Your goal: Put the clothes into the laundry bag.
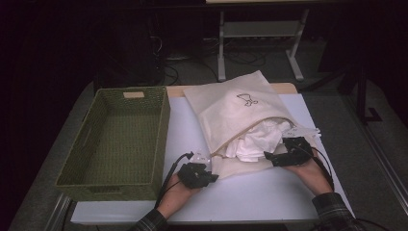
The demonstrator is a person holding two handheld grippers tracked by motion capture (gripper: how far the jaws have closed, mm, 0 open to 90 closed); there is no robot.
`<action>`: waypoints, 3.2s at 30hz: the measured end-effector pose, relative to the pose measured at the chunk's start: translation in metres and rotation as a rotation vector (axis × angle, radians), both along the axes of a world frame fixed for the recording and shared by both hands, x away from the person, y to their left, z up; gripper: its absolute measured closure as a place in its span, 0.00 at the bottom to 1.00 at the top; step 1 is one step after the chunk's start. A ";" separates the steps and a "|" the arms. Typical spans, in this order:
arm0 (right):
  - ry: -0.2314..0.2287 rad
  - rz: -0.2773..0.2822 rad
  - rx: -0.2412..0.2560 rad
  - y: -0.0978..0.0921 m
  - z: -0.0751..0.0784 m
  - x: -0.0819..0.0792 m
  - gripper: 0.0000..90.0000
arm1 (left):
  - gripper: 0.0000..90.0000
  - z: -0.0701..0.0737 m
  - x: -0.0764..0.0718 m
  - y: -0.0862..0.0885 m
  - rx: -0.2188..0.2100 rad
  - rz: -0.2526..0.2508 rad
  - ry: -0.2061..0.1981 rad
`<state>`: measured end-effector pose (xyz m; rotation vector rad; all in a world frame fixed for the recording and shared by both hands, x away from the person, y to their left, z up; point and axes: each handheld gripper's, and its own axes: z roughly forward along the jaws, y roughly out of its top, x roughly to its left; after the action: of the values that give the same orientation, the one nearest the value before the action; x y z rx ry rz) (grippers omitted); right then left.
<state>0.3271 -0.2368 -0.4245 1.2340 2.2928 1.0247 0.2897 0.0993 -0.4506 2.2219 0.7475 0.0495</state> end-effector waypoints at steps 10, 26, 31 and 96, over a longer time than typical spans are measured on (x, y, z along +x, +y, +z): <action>0.017 0.101 -0.073 0.037 -0.016 0.007 0.08 | 0.92 -0.001 0.000 0.000 0.000 0.003 0.004; -0.072 0.029 -0.091 0.044 -0.015 0.021 0.89 | 0.92 -0.001 -0.001 -0.001 0.011 0.003 -0.003; -0.078 0.009 -0.061 0.045 -0.008 0.031 0.89 | 0.92 0.000 -0.002 -0.002 0.017 0.003 -0.003; -0.051 0.115 -0.027 0.088 0.000 0.042 0.74 | 0.92 0.001 -0.003 -0.004 0.028 -0.020 0.003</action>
<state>0.3696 -0.1487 -0.4241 1.0634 2.3535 1.0476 0.2862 0.0956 -0.4496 2.2564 0.7301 0.0475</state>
